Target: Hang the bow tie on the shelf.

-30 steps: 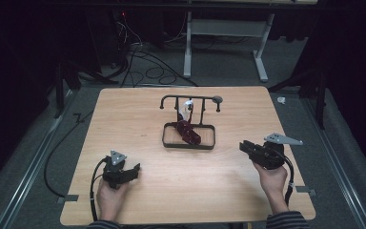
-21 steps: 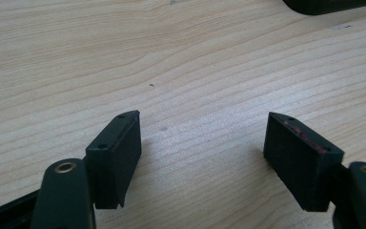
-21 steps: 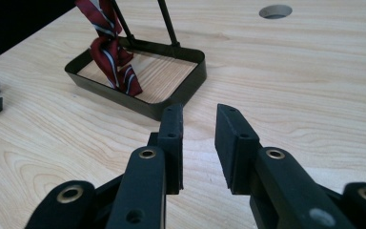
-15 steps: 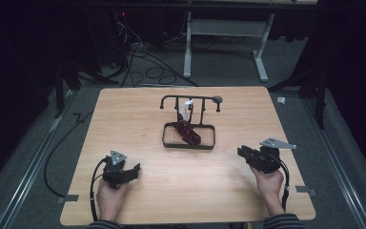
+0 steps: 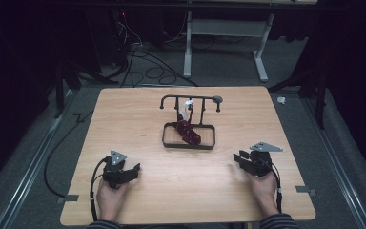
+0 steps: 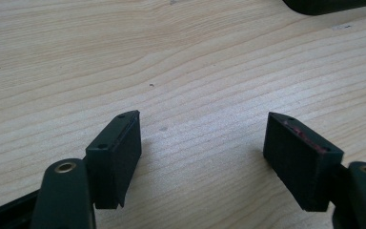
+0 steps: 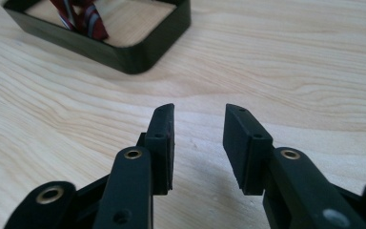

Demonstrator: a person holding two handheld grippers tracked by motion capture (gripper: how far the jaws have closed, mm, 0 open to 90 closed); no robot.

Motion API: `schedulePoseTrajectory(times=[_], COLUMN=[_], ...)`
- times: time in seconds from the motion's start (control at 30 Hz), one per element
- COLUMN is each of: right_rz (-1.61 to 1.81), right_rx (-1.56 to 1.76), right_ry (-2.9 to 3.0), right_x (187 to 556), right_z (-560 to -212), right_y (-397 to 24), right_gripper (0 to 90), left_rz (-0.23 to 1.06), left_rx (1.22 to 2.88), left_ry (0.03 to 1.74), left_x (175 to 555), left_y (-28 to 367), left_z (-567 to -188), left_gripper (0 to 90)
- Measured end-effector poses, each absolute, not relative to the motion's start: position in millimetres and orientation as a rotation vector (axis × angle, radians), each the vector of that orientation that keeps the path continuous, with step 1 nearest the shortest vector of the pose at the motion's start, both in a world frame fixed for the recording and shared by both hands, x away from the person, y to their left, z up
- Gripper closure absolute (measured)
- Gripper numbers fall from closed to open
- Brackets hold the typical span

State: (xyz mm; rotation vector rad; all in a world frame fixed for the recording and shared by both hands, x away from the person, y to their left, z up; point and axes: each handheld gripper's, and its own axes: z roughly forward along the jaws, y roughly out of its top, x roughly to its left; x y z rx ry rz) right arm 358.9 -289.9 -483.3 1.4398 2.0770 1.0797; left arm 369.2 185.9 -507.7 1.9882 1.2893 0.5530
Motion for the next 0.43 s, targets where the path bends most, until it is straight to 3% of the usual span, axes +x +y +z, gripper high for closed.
schedulePoseTrajectory(times=[0.43], right_rz=[0.915], right_rx=[1.380], right_ry=[2.117], right_x=[361], right_z=[-502], right_y=[-280], right_gripper=[50.8], left_rz=[0.553], left_rx=[1.988], left_ry=[1.290], left_x=[369], left_y=[186], left_z=[-508], left_gripper=[29.3])
